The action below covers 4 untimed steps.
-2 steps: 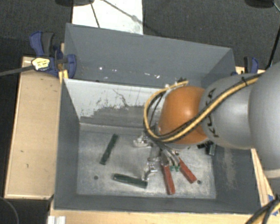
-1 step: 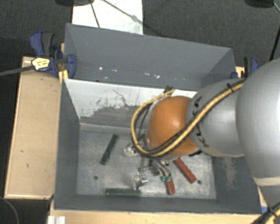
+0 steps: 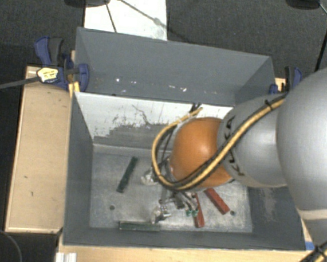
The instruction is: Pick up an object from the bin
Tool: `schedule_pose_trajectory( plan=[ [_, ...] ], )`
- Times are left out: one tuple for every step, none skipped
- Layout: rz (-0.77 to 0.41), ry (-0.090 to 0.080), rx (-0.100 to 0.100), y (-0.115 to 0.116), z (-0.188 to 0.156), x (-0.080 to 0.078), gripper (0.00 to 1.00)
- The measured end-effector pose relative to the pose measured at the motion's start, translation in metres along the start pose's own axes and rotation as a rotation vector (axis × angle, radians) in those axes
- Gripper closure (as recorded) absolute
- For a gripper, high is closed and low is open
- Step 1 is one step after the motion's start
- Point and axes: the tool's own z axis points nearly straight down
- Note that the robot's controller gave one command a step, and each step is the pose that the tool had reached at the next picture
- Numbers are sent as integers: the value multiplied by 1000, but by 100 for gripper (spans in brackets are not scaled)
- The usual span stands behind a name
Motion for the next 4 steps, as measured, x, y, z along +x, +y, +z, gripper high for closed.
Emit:
schedule_pose_trajectory(
  plan=[
    [1, 23, 2, -43, -33, 19, 0],
    [-73, 24, 2, -54, -78, 24, 0],
    [-147, 19, 2, -79, -22, 13, 0],
    [-343, 22, -2, -29, 1, 17, 100]
  ],
)
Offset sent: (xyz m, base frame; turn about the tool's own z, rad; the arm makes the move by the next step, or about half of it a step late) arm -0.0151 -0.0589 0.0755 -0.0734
